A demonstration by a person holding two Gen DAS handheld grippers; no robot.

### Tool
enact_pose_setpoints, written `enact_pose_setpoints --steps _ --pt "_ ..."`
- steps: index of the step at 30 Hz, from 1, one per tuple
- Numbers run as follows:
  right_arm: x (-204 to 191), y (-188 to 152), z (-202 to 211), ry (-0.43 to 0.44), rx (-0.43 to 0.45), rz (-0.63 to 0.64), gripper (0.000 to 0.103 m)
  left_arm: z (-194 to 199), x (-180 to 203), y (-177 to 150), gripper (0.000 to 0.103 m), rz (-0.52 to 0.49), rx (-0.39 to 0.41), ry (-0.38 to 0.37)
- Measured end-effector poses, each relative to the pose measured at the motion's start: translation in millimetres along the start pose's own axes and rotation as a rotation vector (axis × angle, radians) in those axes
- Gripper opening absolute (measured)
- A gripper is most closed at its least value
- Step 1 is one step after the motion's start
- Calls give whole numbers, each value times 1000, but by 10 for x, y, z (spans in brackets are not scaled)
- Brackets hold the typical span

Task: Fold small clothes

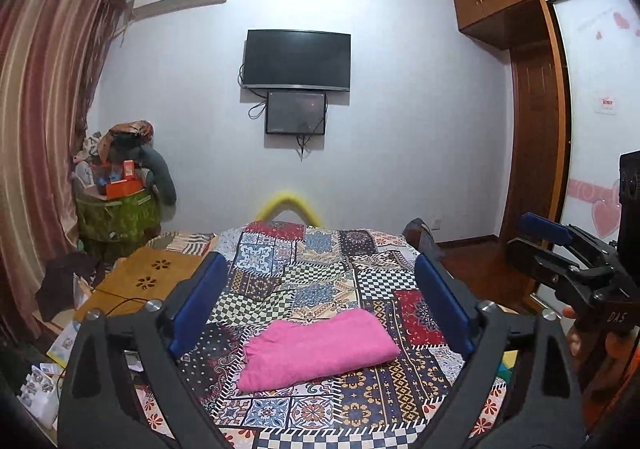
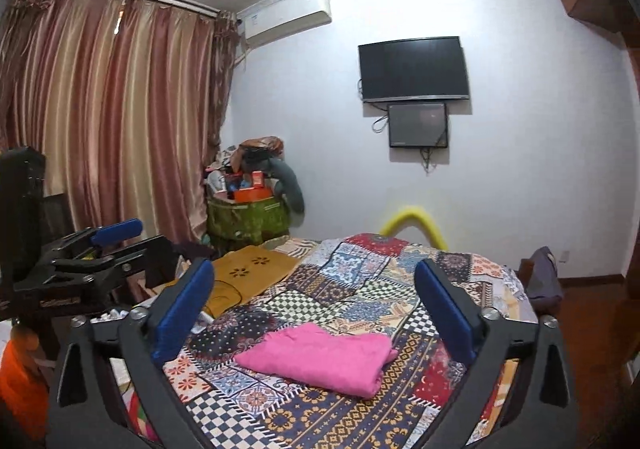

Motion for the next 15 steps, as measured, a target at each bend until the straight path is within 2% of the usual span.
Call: enact_pose_setpoints --steps 15 --pt "7 -81 97 -7 -15 -21 102 58 19 -75 102 23 4 -15"
Point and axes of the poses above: each gripper's, at about its wrist camera, not at the fingertips, and z roughly against the way its jaws point, x to its right, y to its top, the point moved 2 cm from there along -z, roughly the way its jaws point, and after that the axes turned 9 degrees about z, right-handed, at the moved point
